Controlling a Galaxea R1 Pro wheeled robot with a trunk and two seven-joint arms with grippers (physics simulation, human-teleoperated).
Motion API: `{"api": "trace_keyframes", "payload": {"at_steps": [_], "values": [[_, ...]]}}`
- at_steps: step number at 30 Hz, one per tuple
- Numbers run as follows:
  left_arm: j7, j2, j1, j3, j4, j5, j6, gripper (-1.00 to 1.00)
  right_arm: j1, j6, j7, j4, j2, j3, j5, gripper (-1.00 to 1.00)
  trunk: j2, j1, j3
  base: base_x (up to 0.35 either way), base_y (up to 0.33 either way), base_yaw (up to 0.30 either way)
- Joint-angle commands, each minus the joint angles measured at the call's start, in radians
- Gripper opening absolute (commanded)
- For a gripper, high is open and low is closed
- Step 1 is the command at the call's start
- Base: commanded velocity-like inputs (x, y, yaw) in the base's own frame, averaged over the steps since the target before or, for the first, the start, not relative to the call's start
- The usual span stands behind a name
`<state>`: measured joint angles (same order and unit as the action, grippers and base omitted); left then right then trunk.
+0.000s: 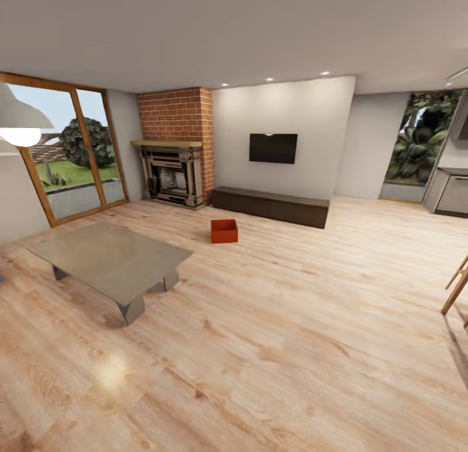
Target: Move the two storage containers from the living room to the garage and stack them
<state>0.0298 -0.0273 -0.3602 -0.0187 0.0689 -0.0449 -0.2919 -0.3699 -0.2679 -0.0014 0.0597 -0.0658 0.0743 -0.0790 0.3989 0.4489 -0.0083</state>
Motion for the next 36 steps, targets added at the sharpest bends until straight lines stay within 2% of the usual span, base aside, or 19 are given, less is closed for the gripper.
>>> {"api": "trace_keyframes", "payload": {"at_steps": [1,12,21,36], "values": [[0.001,0.0,-0.002,-0.001,0.005,-0.004,-0.007,1.0,-0.001,-0.007,0.0,0.004,0.0,0.008,-0.008,1.0,0.001,0.001,-0.001,0.329,-0.09,0.164],[0.001,0.0,-0.002,-0.001,0.005,-0.004,-0.007,1.0,-0.001,-0.007,0.0,0.004,0.0,0.009,-0.008,1.0,0.001,0.001,-0.001,0.329,-0.09,0.023],[0.001,0.0,-0.002,-0.001,0.005,-0.004,-0.007,1.0,-0.001,-0.007,0.0,0.003,0.0,0.009,-0.008,1.0,0.001,0.001,-0.001,0.329,-0.09,0.137],[0.001,0.0,-0.002,-0.001,0.005,-0.004,-0.007,1.0,-0.001,-0.007,0.0,0.003,0.0,0.009,-0.008,1.0,0.001,0.001,-0.001,0.329,-0.09,0.009]]}}
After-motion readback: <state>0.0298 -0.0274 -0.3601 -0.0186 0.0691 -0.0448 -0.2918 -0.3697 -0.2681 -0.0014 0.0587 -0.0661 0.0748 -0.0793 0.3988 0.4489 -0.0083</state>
